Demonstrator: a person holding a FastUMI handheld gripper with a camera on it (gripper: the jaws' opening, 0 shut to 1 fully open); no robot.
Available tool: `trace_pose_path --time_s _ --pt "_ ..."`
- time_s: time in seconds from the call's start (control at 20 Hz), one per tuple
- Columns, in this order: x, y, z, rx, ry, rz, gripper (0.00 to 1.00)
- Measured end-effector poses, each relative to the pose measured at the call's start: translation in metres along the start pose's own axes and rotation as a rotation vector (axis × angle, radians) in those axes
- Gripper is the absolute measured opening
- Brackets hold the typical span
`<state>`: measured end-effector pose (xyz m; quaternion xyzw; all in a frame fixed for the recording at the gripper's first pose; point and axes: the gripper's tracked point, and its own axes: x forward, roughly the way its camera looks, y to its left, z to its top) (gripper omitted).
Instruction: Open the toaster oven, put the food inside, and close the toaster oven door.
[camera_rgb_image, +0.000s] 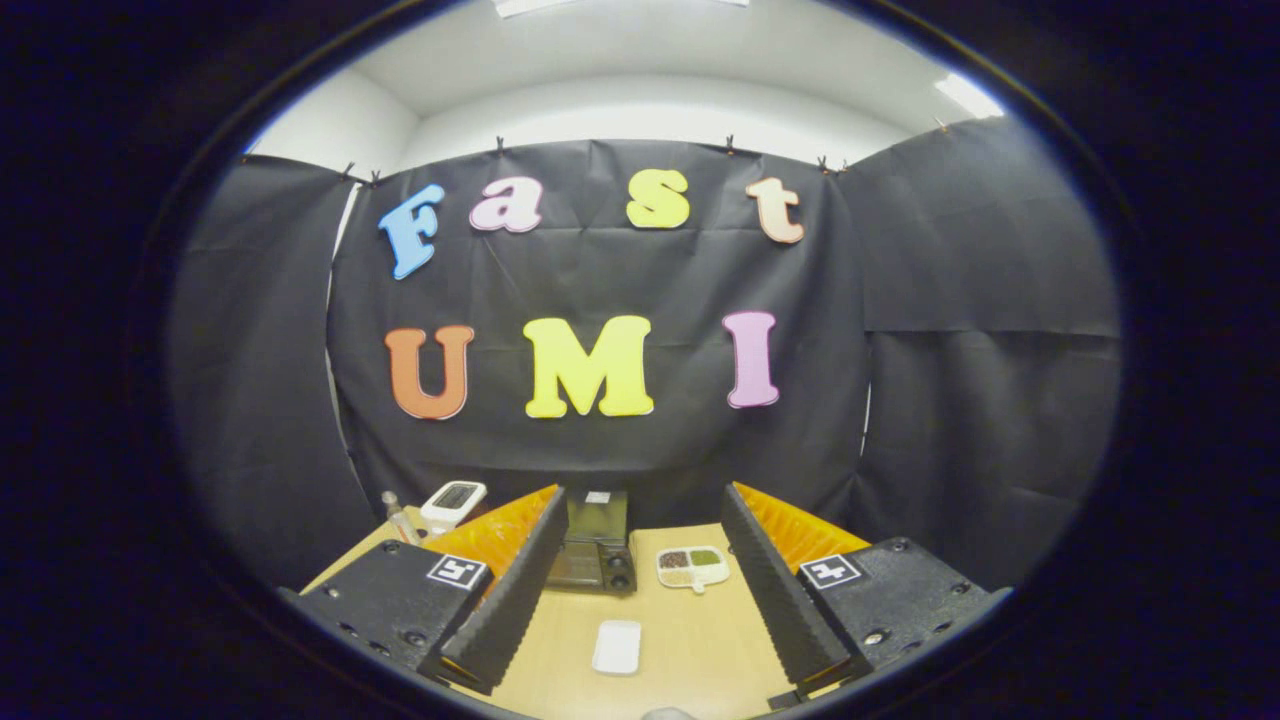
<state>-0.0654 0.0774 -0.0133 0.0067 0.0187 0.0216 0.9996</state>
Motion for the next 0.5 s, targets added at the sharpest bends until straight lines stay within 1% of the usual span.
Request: trace_pose_path --time_s 0.15,0.5 --pt "-0.005 0.004 -0.001 -0.012 0.007 0.021 0.99" --pt "-0.017 0.004 -0.004 -0.003 0.022 0.027 0.99"
